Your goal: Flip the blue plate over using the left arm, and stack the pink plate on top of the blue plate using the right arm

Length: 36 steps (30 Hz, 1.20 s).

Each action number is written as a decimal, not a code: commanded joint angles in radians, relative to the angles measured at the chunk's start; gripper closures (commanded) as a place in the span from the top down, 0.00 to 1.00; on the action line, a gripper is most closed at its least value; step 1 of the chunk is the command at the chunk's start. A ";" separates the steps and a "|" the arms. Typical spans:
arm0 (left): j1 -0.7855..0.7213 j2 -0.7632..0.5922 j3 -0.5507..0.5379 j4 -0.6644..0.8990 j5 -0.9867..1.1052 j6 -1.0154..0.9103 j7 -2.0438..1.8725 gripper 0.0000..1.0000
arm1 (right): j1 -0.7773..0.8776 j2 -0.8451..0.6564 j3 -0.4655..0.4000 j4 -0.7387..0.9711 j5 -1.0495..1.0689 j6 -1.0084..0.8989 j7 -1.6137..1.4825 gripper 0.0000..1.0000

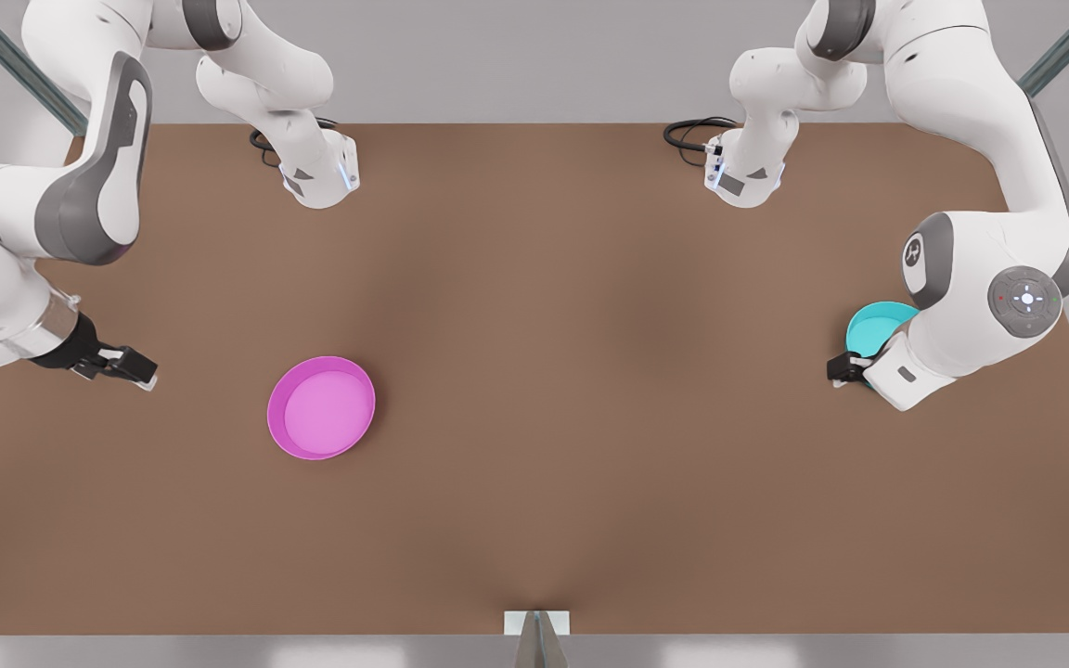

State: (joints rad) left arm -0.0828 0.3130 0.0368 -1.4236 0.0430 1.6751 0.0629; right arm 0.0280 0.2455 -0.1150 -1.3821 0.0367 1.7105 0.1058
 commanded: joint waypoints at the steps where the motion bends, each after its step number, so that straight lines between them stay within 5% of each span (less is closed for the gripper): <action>1: 0.000 0.000 0.000 0.000 0.001 0.000 0.000 1.00 | 0.000 0.000 0.000 0.000 0.000 0.000 0.000 1.00; 9: 0.253 0.017 0.020 -0.156 -0.133 -0.012 0.324 1.00 | 0.003 0.000 0.000 0.002 -0.001 -0.003 0.000 1.00; 17: 0.463 0.213 0.152 -0.206 -0.255 0.120 0.857 1.00 | 0.003 0.000 0.000 0.008 -0.001 0.000 0.000 1.00; 25: 0.525 0.348 0.198 -0.215 -0.256 0.265 0.931 1.00 | 0.003 0.000 0.000 0.008 -0.001 0.001 0.000 1.00; 36: 0.543 0.416 0.202 -0.213 -0.256 0.235 1.034 1.00 | 0.003 0.000 0.000 0.008 -0.001 0.000 0.000 1.00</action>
State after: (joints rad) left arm 0.4681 0.7295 0.2393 -1.6368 -0.2131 1.9098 1.1024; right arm 0.0306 0.2464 -0.1150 -1.3745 0.0353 1.7104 0.1050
